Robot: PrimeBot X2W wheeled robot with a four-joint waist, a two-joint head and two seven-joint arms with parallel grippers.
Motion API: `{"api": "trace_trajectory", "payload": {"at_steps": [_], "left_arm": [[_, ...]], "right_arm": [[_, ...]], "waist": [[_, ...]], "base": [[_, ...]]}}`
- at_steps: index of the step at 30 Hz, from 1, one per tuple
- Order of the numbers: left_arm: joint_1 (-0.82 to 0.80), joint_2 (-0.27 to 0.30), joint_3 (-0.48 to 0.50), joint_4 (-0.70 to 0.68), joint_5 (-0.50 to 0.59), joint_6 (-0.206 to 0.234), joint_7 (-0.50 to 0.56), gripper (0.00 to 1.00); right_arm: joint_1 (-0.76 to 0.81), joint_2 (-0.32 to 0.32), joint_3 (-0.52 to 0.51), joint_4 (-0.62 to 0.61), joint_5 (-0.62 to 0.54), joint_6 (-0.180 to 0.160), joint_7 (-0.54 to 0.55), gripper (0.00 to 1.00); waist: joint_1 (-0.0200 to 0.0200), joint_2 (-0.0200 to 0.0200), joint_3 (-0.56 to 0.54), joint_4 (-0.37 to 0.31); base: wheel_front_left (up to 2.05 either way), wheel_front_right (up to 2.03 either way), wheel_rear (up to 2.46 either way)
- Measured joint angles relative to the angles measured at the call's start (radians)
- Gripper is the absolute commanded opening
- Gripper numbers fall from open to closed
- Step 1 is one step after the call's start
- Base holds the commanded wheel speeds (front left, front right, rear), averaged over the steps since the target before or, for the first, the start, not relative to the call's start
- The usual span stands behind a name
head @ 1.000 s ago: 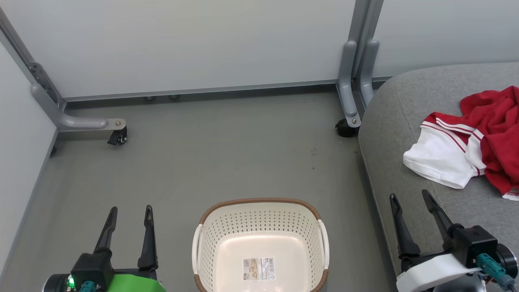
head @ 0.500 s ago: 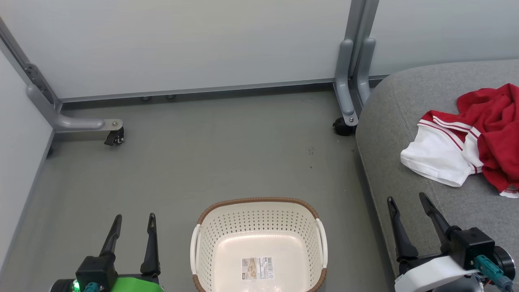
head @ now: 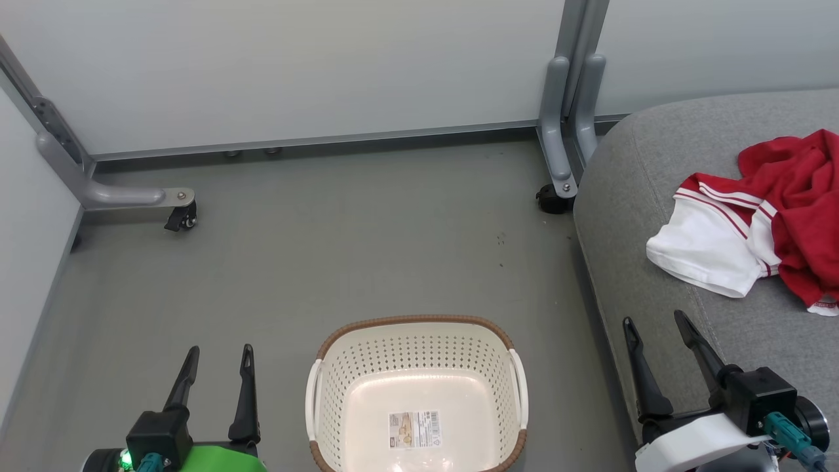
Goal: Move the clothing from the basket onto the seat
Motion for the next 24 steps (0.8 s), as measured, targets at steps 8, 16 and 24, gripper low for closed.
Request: {"api": "trace_trajectory", "payload": {"at_steps": [8, 16, 24], "left_arm": [[-0.001, -0.014, 0.019, 0.008, 0.020, -0.013, 0.000, 1.00], [0.014, -0.033, 0.023, 0.057, 0.005, -0.016, 0.010, 0.00], [0.010, -0.035, 0.041, 0.059, -0.141, -0.024, 0.052, 0.00]], "right_arm": [[-0.002, 0.000, 0.006, 0.002, 0.006, 0.000, -0.001, 1.00], [0.009, 0.005, 0.013, 0.045, 0.025, 0.000, 0.000, 0.00], [0.002, -0.003, 0.012, 0.074, 0.195, 0.000, 0.013, 0.00]], "waist": [[0.0000, 0.0000, 0.000, 0.000], [0.0000, 0.0000, 0.001, 0.001], [0.0000, 0.0000, 0.000, 0.001]], "base": [[0.00, 0.00, 0.00], [0.00, 0.00, 0.00], [0.00, 0.00, 0.00]]}}
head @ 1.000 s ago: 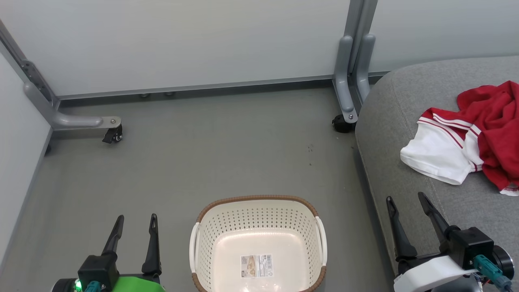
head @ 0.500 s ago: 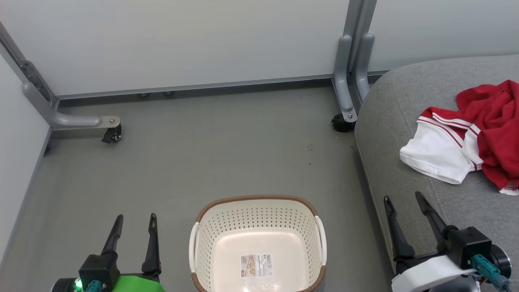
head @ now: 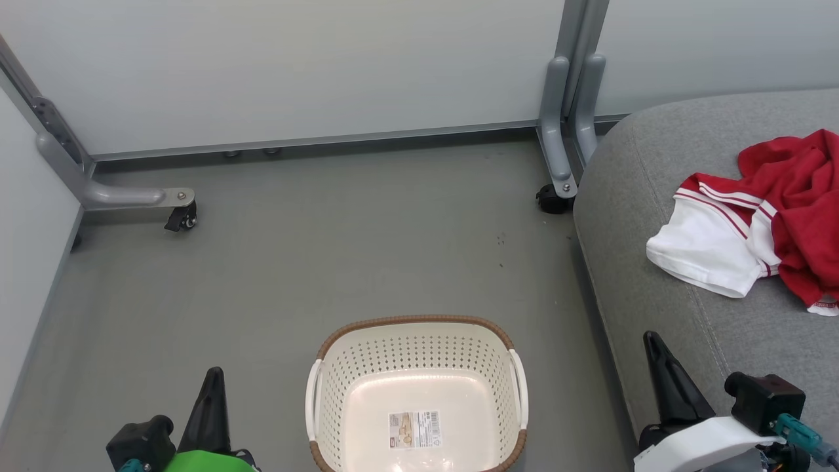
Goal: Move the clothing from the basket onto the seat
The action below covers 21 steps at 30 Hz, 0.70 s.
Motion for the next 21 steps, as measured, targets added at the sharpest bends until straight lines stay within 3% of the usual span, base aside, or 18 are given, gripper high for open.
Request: {"api": "trace_trajectory", "payload": {"at_steps": [21], "left_arm": [[-0.038, -0.005, 0.046, -0.004, -0.350, -0.019, 0.085, 0.00]], "right_arm": [[-0.068, -0.022, -0.012, 0.072, 0.386, 0.000, 0.032, 0.00]], "waist": [[0.0000, 0.0000, -0.002, 0.000]], "base": [[0.00, 0.00, 0.00]]}}
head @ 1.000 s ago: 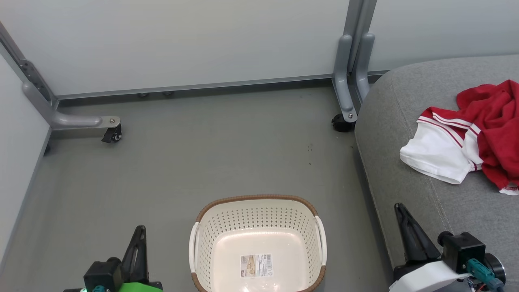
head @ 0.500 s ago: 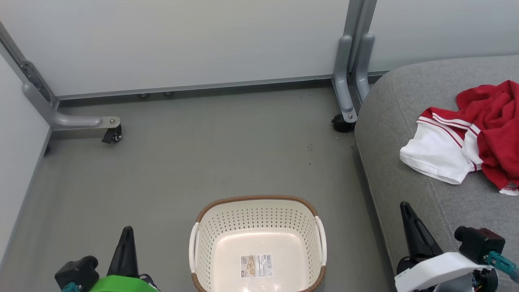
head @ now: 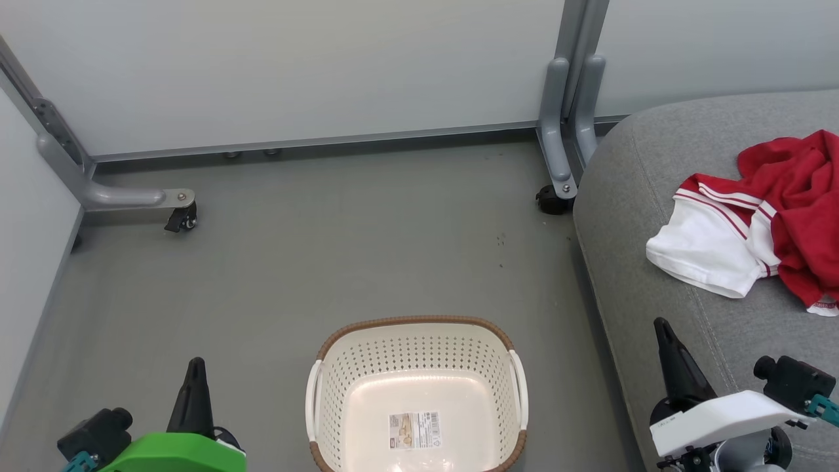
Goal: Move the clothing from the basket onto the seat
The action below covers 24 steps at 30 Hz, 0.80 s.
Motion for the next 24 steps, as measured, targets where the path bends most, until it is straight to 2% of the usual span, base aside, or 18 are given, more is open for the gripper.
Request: {"api": "trace_trajectory", "payload": {"at_steps": [24], "left_arm": [[-0.040, -0.010, 0.041, -0.003, -0.309, -0.017, 0.082, 0.00]], "right_arm": [[-0.061, -0.006, -0.023, 0.062, 0.334, -0.001, 0.040, 0.00]], "waist": [[0.0000, 0.0000, -0.003, 0.000]], "base": [[0.00, 0.00, 0.00]]}}
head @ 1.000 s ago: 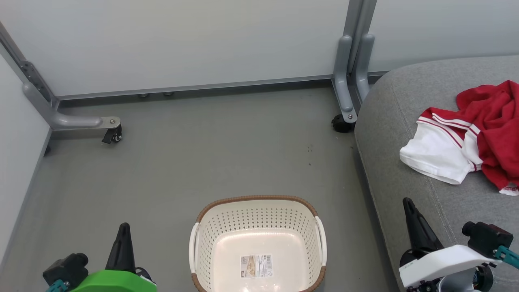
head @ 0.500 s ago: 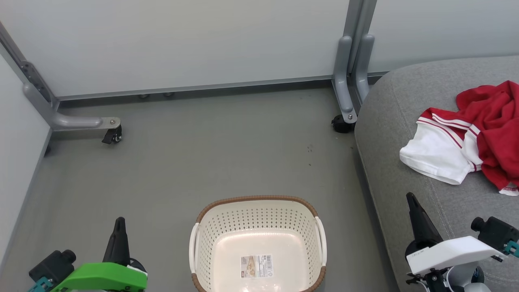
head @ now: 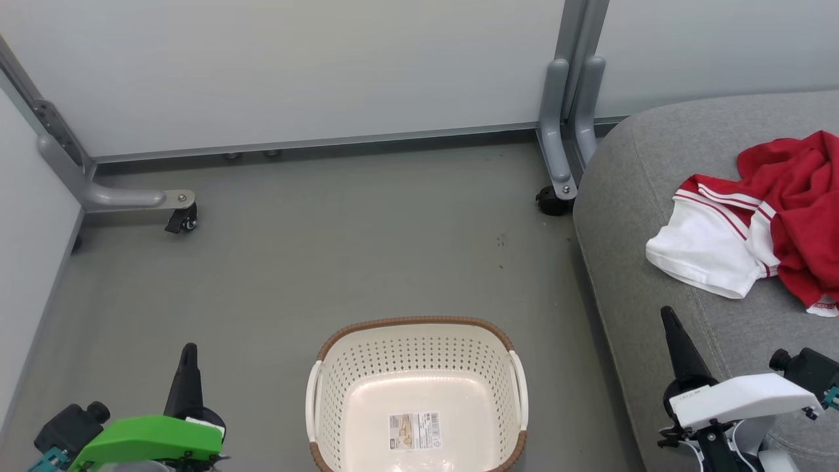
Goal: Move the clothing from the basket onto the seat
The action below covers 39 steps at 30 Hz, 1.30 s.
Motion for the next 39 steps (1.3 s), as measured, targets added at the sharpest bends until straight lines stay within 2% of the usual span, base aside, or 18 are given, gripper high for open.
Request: {"api": "trace_trajectory", "payload": {"at_steps": [39], "left_arm": [[-0.055, -0.009, 0.050, -0.005, -0.375, -0.026, 0.097, 0.00]], "right_arm": [[-0.074, -0.002, -0.044, 0.077, 0.395, 0.000, 0.061, 0.00]], "waist": [[0.0000, 0.0000, -0.004, 0.000]], "base": [[0.00, 0.00, 0.00]]}}
